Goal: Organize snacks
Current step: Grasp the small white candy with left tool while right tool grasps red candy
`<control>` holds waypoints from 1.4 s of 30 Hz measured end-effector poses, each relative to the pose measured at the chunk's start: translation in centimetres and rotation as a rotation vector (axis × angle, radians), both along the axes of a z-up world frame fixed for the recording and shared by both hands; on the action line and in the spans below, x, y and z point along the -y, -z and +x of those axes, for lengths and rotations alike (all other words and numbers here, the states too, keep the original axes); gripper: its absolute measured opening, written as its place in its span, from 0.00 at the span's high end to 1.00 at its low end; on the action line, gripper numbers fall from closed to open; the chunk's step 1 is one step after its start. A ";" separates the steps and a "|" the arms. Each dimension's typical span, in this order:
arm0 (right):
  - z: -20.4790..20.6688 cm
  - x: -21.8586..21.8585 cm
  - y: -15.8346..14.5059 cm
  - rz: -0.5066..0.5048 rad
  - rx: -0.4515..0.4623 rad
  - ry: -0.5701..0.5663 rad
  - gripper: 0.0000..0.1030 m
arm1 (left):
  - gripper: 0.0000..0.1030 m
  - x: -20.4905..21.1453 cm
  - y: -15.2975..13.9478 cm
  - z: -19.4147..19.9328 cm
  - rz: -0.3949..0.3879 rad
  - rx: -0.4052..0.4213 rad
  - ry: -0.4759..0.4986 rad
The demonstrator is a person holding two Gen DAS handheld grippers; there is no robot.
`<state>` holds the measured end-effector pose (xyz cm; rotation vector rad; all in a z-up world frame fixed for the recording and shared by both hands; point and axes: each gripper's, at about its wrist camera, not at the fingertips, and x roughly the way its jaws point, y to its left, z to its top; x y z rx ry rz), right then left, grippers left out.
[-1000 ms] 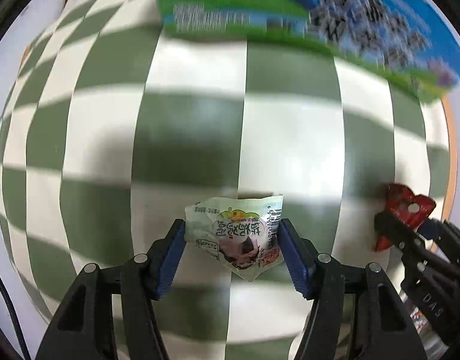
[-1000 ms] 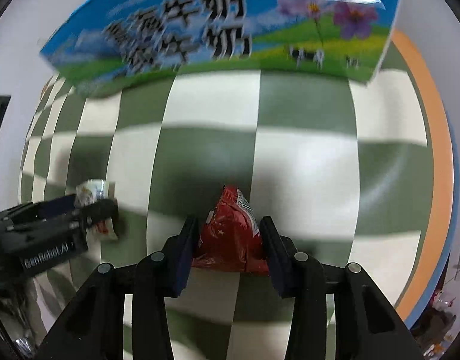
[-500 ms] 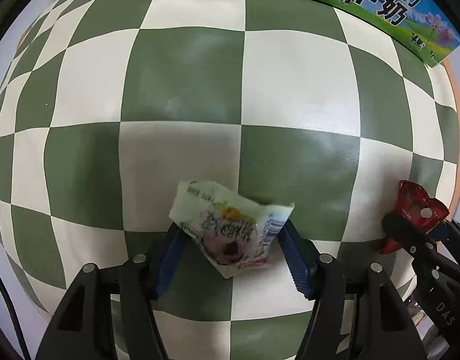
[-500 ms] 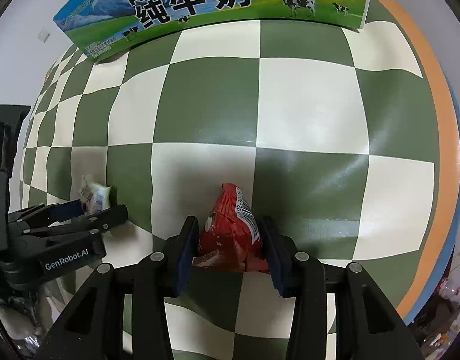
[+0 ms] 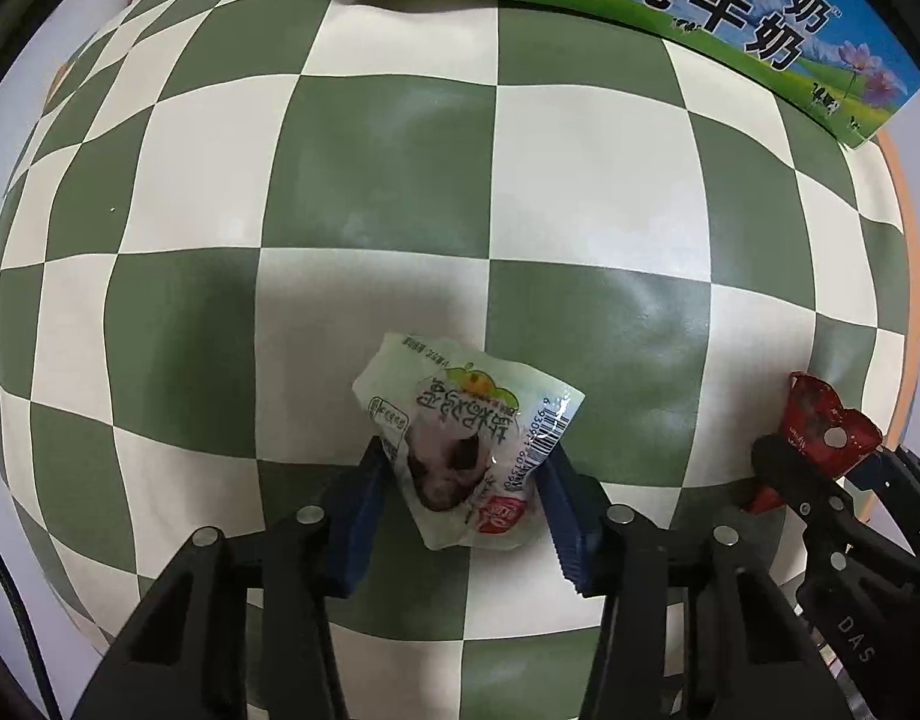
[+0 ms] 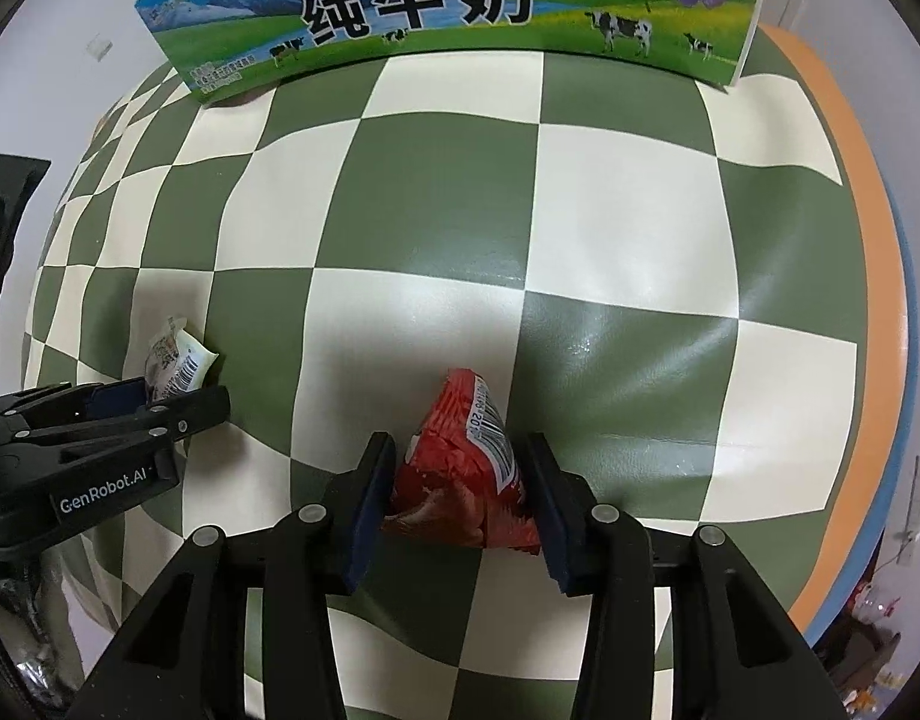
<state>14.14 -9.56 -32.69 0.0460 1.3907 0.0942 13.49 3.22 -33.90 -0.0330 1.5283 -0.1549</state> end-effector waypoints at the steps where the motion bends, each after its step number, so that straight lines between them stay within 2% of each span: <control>1: 0.0 0.0 -0.1 0.005 0.003 0.003 0.57 | 0.56 0.0 0.1 0.0 -0.021 -0.006 -0.001; 4: 0.0 0.1 -0.3 0.016 0.002 0.003 0.57 | 0.49 -1.9 0.3 1.2 -0.147 -0.036 -0.085; 6: 0.0 1.0 -0.5 0.034 -0.003 0.017 0.57 | 0.40 -3.2 1.0 1.6 -0.243 -0.072 -0.154; 8: 0.1 1.3 -0.5 0.046 -0.008 0.029 0.57 | 0.40 -4.5 1.5 1.9 -0.310 -0.108 -0.221; 10: -0.1 2.4 -0.7 0.051 -0.009 0.032 0.57 | 0.40 -5.2 1.8 2.0 -0.337 -0.127 -0.253; 13: -0.2 3.0 -0.8 0.053 -0.009 0.033 0.57 | 0.40 -5.3 2.0 2.0 -0.325 -0.132 -0.254; 16: -0.2 3.0 -0.6 0.050 -0.012 0.029 0.57 | 0.41 -3.8 1.8 2.3 -0.240 -0.100 -0.213; 19: -0.1 3.0 -0.7 0.032 -0.013 0.012 0.57 | 0.45 -1.8 1.1 2.2 -0.118 -0.037 -0.134; 23: -0.2 2.5 -0.9 0.016 0.003 -0.005 0.57 | 0.48 -0.1 0.6 1.8 -0.065 0.005 -0.076; 30: -0.7 3.6 -2.2 0.059 0.033 0.012 0.59 | 0.49 2.0 -1.8 2.0 -0.052 0.065 -0.033; 33: -0.6 3.6 -3.1 0.079 0.052 0.016 0.59 | 0.49 2.4 -3.4 2.3 -0.064 0.089 -0.019; 36: -0.4 3.7 -4.3 0.091 0.075 0.015 0.59 | 0.52 3.2 -3.7 2.6 -0.074 0.098 -0.013; 39: 0.2 3.8 -5.1 0.091 0.082 0.006 0.59 | 0.49 2.3 -2.8 4.6 -0.120 0.036 0.000; 42: 0.6 4.1 -4.5 0.091 0.062 0.012 0.59 | 0.46 1.1 0.1 6.0 -0.175 -0.082 -0.053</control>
